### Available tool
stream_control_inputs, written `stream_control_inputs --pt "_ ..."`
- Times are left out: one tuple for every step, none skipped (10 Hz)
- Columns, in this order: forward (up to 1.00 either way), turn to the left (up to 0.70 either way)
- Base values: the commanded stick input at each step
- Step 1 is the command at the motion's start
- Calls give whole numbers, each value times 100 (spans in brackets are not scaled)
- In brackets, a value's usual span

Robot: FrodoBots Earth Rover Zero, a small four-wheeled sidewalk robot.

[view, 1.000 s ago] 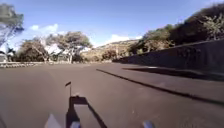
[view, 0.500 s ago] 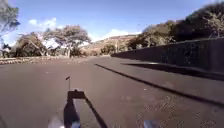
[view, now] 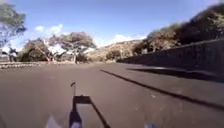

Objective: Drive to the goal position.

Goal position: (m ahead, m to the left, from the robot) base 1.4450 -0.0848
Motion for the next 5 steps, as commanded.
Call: stream_control_inputs --pt "70 0" --pt "70 0" --pt "70 0" --pt "70 0" --pt "70 0"
